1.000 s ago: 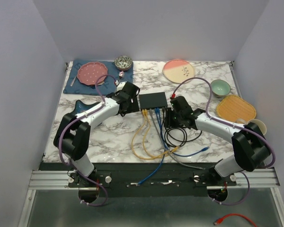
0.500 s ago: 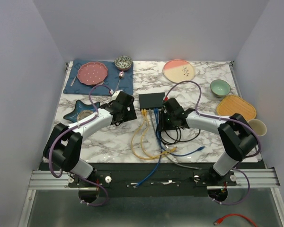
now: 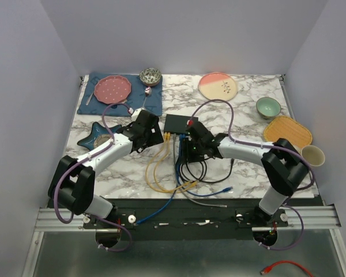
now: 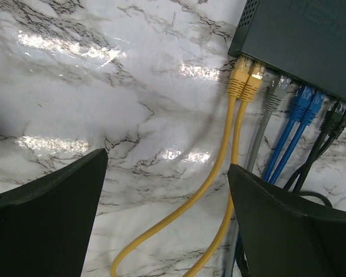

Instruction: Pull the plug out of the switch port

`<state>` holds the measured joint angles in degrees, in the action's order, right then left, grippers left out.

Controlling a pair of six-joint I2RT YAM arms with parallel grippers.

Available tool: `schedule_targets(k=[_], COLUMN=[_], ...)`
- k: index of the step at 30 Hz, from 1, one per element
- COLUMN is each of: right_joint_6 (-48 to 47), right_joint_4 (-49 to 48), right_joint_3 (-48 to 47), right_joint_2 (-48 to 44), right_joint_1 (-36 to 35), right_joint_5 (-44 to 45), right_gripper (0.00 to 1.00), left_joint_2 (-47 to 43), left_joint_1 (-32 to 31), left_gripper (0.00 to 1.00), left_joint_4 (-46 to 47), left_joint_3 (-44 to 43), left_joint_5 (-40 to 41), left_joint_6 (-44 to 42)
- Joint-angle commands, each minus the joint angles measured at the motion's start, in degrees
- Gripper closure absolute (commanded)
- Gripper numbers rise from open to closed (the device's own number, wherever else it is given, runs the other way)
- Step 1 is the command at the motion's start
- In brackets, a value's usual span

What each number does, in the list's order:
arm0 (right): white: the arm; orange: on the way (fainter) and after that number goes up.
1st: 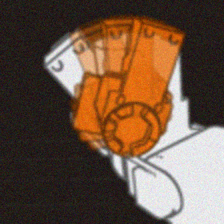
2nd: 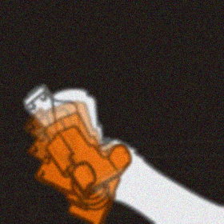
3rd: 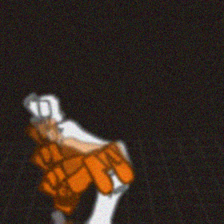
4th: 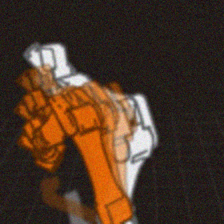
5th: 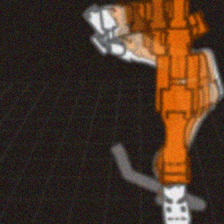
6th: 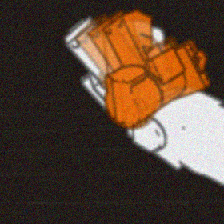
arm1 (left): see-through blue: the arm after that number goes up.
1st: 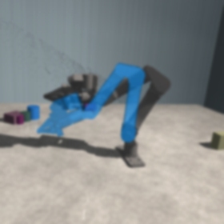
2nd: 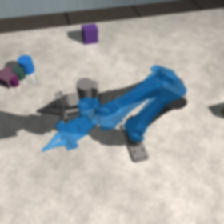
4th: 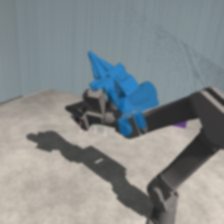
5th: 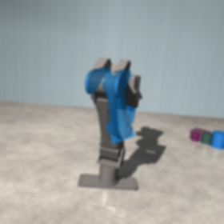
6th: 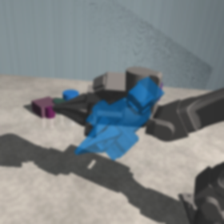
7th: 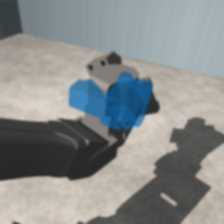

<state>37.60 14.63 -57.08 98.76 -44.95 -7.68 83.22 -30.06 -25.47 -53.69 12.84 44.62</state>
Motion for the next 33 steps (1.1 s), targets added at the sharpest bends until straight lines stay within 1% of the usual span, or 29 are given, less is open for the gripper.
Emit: schedule_targets(k=[1,2,3,6,8,9,11,12,13,14,15,16,17,18,19,21,23,24,26,29,30,31,32,33], right_joint_6=[-3.4,-5.1,-5.9,-8.3,-8.5,-8.5,-9.2,-9.1,-9.0,-8.3,-7.6,-7.1,-6.2,-6.1,-6.1,-5.6,-4.0,-3.3,-0.7,3.0,3.3,3.5,4.1,4.5], right_joint_4=[7.3,9.1,9.7,10.8,10.6,9.8,5.4,3.8,2.2,-0.2,-1.1,-2.2,-3.8,-4.2,-4.4,-4.6,-5.2,-5.8,-9.2,-13.3,-14.1,-15.8,-16.9,-17.4], right_joint_3=[-0.3,-0.3,-0.5,-0.8,-1.5,-1.7,-1.9,-2.4,-2.9,-3.6,-5.4,-6.2,-7.4,-8.7,-11.5,-14.2,-17.3,-17.7,-18.0,-18.6,-18.9,-19.3,-19.7,-20.4], right_joint_2=[-9.2,-10.6,-13.2,-16.5,-17.2,-17.3,-16.4,-15.7,-13.5,-12.5,-11.1,-9.9,-7.1,-5.7,-4.2,0.2,3.1,5.4,7.2,11.4,12.3,14.1,14.8,15.5], right_joint_1=[1.0,1.3,1.7,2.7,3.4,4.2,5.3,6.4,7.1,7.7,9.1,9.8,10.3,10.8,11.0,11.6,12.3,13.2,14.2,15.8,16.0,16.1,16.1,16.1], right_joint_5=[13.2,15.2,19.8,26.6,27.6,25.9,21.9,17.2,14.9,12.5,8.1,4.1,1.8,-1.4,-2.8,-5.7,-8.5,-11.4,-14.2,-20.6,-23.5,-24.6,-25.5,-27.2], right_gripper=[0.38,0.36,0.35,0.33,0.34,0.34,0.43,0.48,0.53,0.57,0.60,0.65,0.69,0.74,0.84,0.99,0.99,0.99,0.99,0.99,0.99,0.99,0.99,0.99], left_joint_2=[-2.1,-2.1,-1.9,-1.0,-0.3,0.0,0.3,0.4,0.5,0.6,0.5,0.4,0.2,0.0,0.0,0.4,1.0,1.6,2.1,2.8,3.1,3.2,3.5,4.3], left_joint_1=[0.4,0.4,0.4,0.4,0.4,0.5,0.6,1.1,1.3,1.6,1.8,2.5,2.7,3.0,3.3,3.7,4.1,4.2,4.8,6.0,7.0,7.5,8.1,9.1], left_gripper=[0.02,0.02,0.02,0.03,0.04,0.04,0.04,0.04,0.05,0.04,0.05,0.04,0.05,0.05,0.04,0.05,0.05,0.07,0.08,0.10,0.11,0.11,0.14,0.15], left_joint_4=[-1.0,-1.0,-0.8,0.1,0.9,2.5,4.8,8.0,9.6,11.5,15.6,17.7,19.6,22.5,23.7,25.2,27.0,28.1,30.2,36.5,40.6,42.9,45.1,50.1], left_joint_3=[-2.0,-2.2,-2.6,-2.5,-2.1,-1.4,-0.5,0.5,1.2,1.7,3.2,4.1,4.9,6.1,6.6,7.1,7.3,7.5,8.6,11.9,14.2,15.4,16.5,18.8], left_joint_5=[1.9,2.0,2.0,1.0,-0.2,-1.4,-3.3,-5.9,-7.2,-8.5,-10.2,-12.5,-12.8,-14.1,-15.2,-16.1,-16.8,-17.2,-18.3,-19.8,-20.5,-20.8,-21.5,-23.3], left_joint_6=[-0.3,-0.4,-0.4,0.1,1.2,1.6,3.3,3.7,4.3,5.5,5.9,6.5,7.9,8.5,9.0,10.0,10.0,10.1,10.7,13.4,14.3,15.2,16.9,17.8])
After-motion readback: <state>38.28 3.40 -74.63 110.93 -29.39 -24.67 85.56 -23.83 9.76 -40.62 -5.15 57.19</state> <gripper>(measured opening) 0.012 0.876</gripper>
